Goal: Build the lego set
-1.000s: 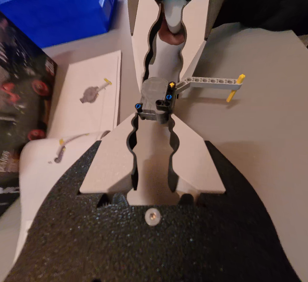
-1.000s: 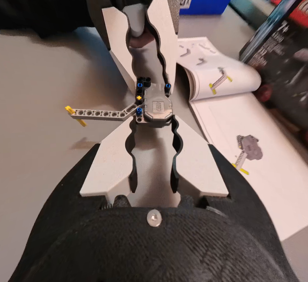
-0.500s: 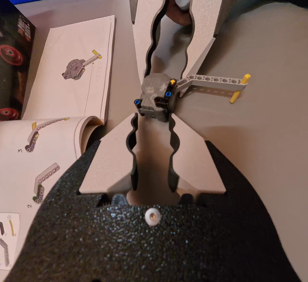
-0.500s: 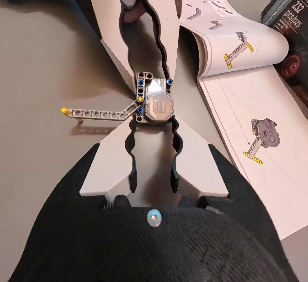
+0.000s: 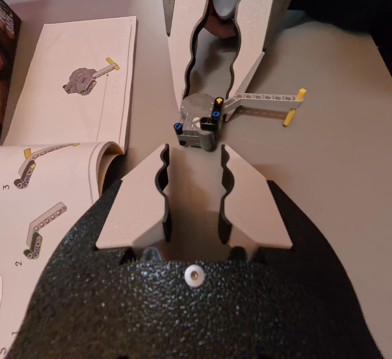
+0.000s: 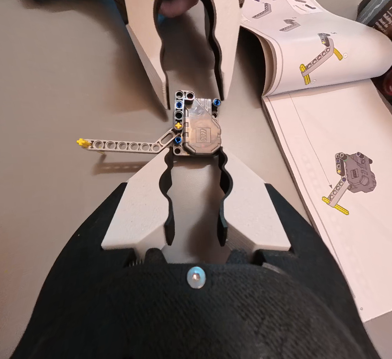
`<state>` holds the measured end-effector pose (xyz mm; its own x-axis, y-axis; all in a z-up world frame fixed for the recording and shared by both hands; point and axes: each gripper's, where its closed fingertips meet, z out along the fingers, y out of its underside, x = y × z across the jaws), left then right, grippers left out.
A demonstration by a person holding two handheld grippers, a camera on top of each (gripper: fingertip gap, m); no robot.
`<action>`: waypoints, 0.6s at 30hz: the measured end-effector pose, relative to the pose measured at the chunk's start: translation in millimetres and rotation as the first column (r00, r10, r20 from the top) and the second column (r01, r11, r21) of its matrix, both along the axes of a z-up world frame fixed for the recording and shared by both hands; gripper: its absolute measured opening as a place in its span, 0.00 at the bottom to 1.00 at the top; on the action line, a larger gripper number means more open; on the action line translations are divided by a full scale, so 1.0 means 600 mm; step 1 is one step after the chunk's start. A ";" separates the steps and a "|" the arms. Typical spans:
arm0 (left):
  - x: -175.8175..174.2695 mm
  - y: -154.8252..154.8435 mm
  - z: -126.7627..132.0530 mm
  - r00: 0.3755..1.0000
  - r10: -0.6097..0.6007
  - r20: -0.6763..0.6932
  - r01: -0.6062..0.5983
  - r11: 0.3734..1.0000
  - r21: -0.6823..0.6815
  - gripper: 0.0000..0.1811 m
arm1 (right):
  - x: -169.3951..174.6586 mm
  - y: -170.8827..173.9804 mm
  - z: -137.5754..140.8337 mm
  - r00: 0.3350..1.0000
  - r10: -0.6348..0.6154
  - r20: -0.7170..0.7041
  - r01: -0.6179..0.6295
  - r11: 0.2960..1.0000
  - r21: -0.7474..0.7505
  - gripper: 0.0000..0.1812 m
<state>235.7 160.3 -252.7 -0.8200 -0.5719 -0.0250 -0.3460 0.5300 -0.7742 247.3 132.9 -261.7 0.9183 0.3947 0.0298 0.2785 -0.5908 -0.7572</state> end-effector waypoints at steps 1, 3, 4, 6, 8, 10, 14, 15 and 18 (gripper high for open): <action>-0.003 0.001 0.002 1.000 -0.006 -0.003 0.006 1.000 0.004 0.26 | 0.000 0.000 0.000 1.000 0.000 0.000 0.000 1.000 0.000 0.23; -0.014 0.003 0.007 0.999 -0.034 -0.020 0.034 0.999 0.003 0.26 | 0.000 0.000 0.001 1.000 -0.001 0.018 0.001 1.000 0.011 0.23; -0.017 0.006 0.009 0.999 -0.038 -0.024 0.039 0.999 0.006 0.26 | 0.000 0.000 0.001 0.999 -0.001 0.034 0.001 1.000 0.021 0.23; -0.022 0.017 0.011 0.999 -0.028 -0.031 0.029 0.999 0.024 0.26 | 0.000 0.000 0.003 0.998 -0.001 0.062 -0.001 0.999 0.038 0.23; -0.020 0.032 0.019 1.000 0.007 -0.006 -0.007 0.999 0.034 0.26 | -0.001 0.000 0.002 0.999 0.002 0.054 -0.003 0.999 0.033 0.23; -0.011 0.049 0.042 0.995 0.070 0.073 -0.072 0.997 0.019 0.25 | -0.001 0.000 0.001 1.000 0.003 0.024 -0.003 1.000 0.014 0.23; 0.044 0.102 0.099 0.883 0.323 0.340 -0.343 0.939 -0.003 0.21 | -0.001 0.000 0.003 0.998 0.002 0.069 -0.005 0.999 0.042 0.23; 0.053 0.104 0.093 0.872 0.323 0.369 -0.366 0.929 0.050 0.21 | -0.001 0.000 0.004 0.997 0.002 0.083 -0.006 0.999 0.051 0.23; 0.086 0.102 0.060 0.867 0.292 0.403 -0.397 0.895 0.205 0.21 | -0.001 0.000 0.003 0.998 0.003 0.061 -0.005 0.999 0.037 0.23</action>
